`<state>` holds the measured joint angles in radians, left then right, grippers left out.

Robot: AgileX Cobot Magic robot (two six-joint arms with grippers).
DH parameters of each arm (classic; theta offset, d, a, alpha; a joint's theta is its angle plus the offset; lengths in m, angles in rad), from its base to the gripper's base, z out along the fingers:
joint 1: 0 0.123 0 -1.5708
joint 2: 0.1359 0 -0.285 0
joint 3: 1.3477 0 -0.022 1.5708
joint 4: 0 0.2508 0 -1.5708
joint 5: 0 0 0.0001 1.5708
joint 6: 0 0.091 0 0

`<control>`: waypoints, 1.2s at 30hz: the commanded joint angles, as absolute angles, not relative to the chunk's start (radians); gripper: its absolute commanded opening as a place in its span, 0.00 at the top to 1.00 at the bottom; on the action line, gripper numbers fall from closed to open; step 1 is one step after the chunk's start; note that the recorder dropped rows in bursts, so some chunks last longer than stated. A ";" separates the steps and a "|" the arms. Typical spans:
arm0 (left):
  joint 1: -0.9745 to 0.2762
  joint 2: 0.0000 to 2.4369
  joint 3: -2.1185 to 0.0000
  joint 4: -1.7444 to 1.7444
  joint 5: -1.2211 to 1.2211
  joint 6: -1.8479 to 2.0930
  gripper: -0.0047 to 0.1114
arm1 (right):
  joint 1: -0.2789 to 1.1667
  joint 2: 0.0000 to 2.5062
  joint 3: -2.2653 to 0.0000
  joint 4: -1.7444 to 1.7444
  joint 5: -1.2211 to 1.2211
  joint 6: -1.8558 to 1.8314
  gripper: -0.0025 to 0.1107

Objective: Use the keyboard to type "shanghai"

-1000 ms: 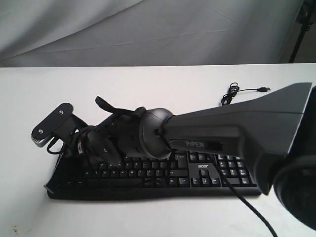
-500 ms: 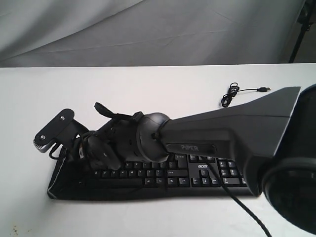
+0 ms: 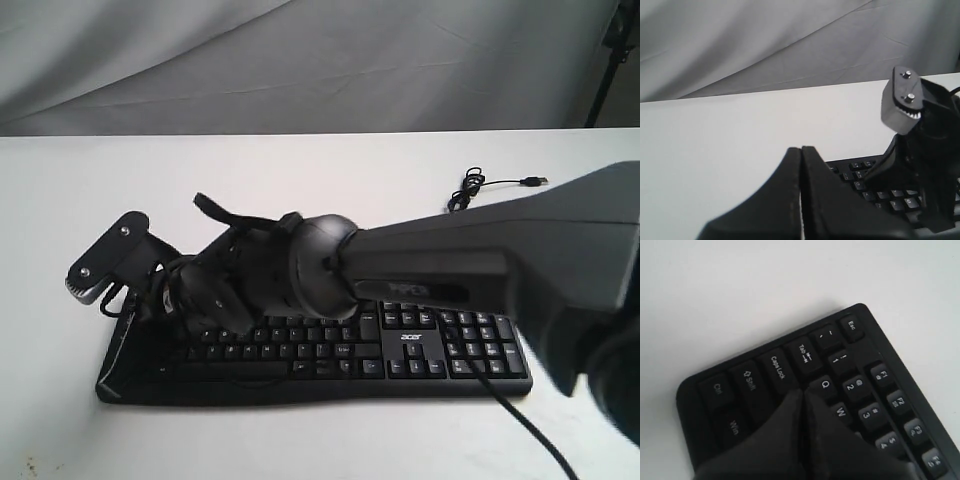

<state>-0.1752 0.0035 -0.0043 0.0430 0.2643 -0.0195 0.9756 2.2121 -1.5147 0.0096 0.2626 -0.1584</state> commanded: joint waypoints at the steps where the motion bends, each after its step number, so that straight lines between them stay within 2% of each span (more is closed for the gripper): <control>1: -0.179 0.000 0.000 0.044 0.261 -0.022 0.96 | 0.925 2.076 -1.388 0.007 0.244 -0.164 0.98; 7: -0.179 0.000 0.000 0.044 0.261 -0.022 0.96 | 0.808 1.930 -1.068 0.083 0.036 -0.155 0.98; 28: -0.179 0.000 0.000 0.044 0.261 -0.022 0.96 | 0.790 2.033 -1.066 0.098 -0.006 -0.156 0.98; 36: -0.179 0.000 0.000 0.044 0.261 -0.022 0.96 | 0.790 1.967 -1.066 0.087 0.024 -0.156 0.98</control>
<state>-0.1752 0.0035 -0.0043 0.0430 0.2643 -0.0195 0.7870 1.9974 -1.0675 0.0958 0.0095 -0.1584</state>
